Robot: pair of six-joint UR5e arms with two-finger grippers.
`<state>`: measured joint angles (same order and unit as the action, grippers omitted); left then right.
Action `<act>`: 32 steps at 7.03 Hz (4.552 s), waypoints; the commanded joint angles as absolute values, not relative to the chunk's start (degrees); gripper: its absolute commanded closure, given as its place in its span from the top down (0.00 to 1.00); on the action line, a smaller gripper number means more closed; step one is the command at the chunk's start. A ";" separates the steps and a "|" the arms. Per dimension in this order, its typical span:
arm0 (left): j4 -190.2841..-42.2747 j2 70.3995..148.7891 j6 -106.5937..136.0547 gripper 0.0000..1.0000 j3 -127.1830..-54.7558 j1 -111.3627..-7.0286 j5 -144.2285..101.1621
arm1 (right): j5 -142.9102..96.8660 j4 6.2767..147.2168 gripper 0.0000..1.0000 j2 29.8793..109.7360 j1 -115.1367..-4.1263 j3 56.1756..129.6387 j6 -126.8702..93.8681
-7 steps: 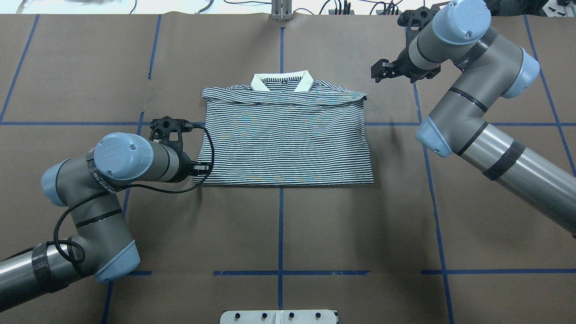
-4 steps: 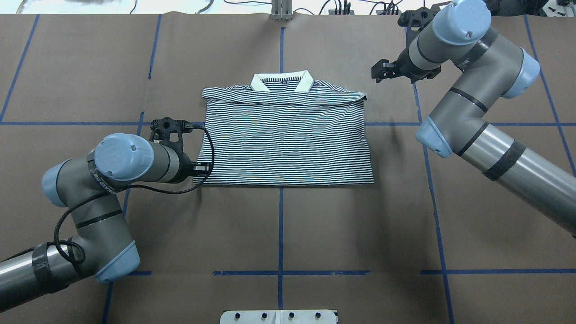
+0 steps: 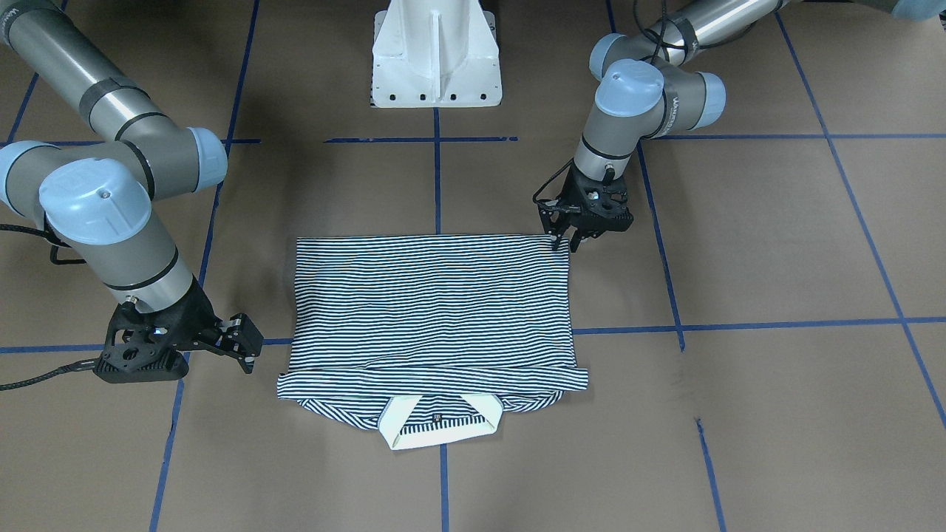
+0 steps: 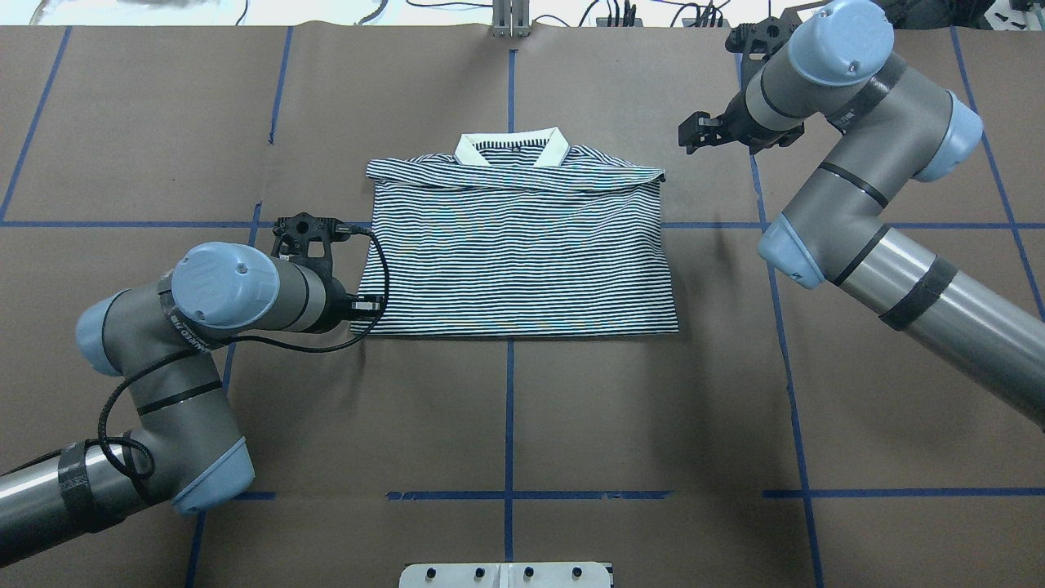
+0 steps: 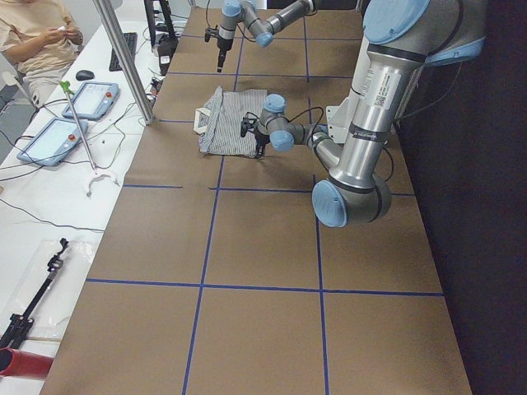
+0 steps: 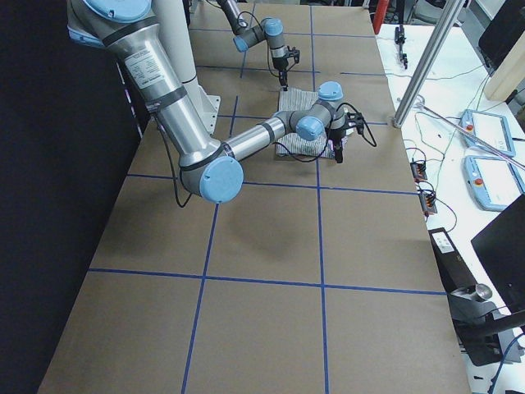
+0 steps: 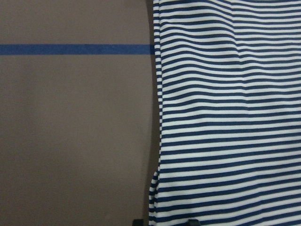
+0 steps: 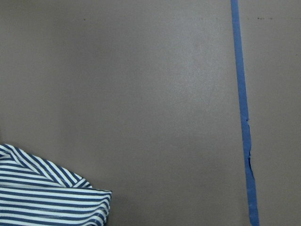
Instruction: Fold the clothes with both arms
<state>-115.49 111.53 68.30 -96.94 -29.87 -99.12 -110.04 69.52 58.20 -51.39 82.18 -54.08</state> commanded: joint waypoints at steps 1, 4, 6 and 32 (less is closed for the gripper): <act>-115.49 111.53 68.29 0.37 -96.94 -29.18 -99.05 | -110.04 69.52 1.00 58.18 -51.33 82.18 -53.88; -115.31 110.84 66.38 0.00 -97.73 -29.09 -98.97 | -110.04 69.52 1.00 58.10 -51.33 82.18 -53.96; -115.23 110.83 58.39 0.00 -97.30 -31.97 -98.88 | -110.04 69.52 1.00 58.10 -51.33 82.18 -53.96; -132.00 129.12 32.95 1.00 -59.68 -53.09 -97.73 | -84.38 61.52 0.00 31.55 -34.28 51.77 -98.95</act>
